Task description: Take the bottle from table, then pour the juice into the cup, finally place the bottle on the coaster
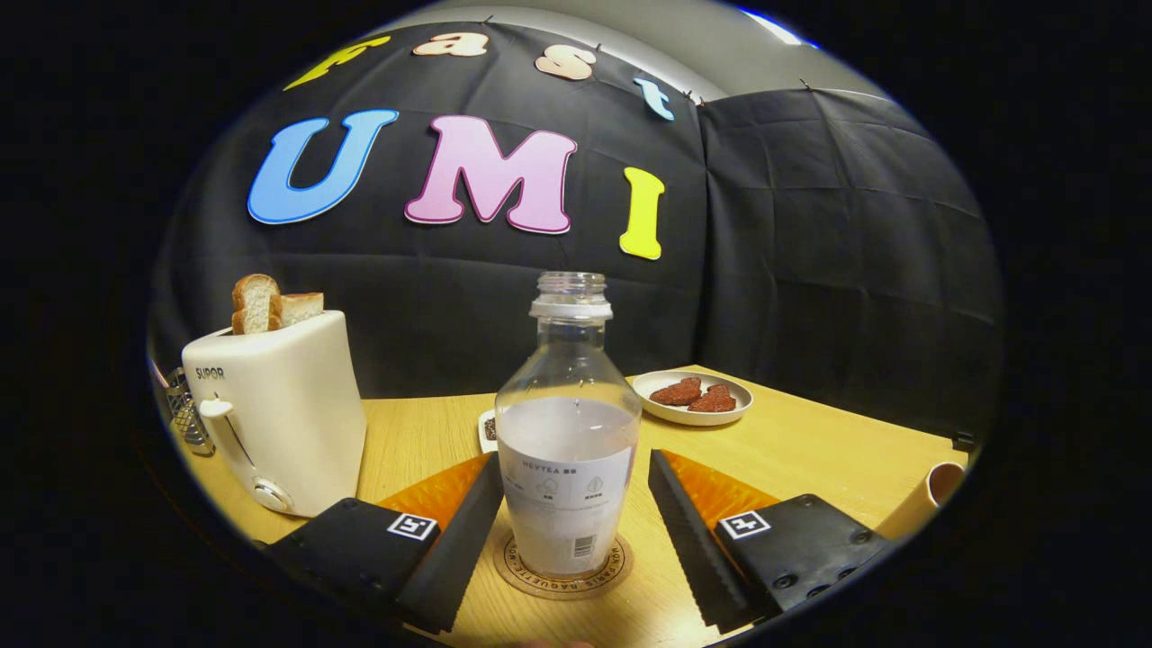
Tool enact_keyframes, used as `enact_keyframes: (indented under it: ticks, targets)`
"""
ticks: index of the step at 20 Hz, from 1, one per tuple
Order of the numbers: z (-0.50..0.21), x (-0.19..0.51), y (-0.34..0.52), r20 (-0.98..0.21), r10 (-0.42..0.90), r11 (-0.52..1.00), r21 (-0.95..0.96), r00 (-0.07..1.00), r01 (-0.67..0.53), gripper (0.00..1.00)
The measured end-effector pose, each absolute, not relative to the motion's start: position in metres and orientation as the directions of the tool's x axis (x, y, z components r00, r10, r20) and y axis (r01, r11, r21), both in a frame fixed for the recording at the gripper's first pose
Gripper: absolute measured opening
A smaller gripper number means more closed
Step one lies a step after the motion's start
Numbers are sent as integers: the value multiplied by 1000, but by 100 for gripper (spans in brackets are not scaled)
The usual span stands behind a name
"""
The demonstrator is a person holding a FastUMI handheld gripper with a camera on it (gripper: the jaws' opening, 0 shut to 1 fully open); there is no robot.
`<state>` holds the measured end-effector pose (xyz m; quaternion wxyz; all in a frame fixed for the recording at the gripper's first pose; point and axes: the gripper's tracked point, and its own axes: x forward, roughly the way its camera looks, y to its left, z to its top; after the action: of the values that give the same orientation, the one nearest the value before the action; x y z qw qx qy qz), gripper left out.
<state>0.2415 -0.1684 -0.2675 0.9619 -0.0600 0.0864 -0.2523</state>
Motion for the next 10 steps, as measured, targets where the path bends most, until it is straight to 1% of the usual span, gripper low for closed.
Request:
enact_keyframes:
  ticks: [4, 10]
  targets:
    - [-263, 232, -165, -145, -481, 874, -161, 865, 459, 97]
    - [-257, 206, -149, -170, -425, 901, -173, 889, 397, 97]
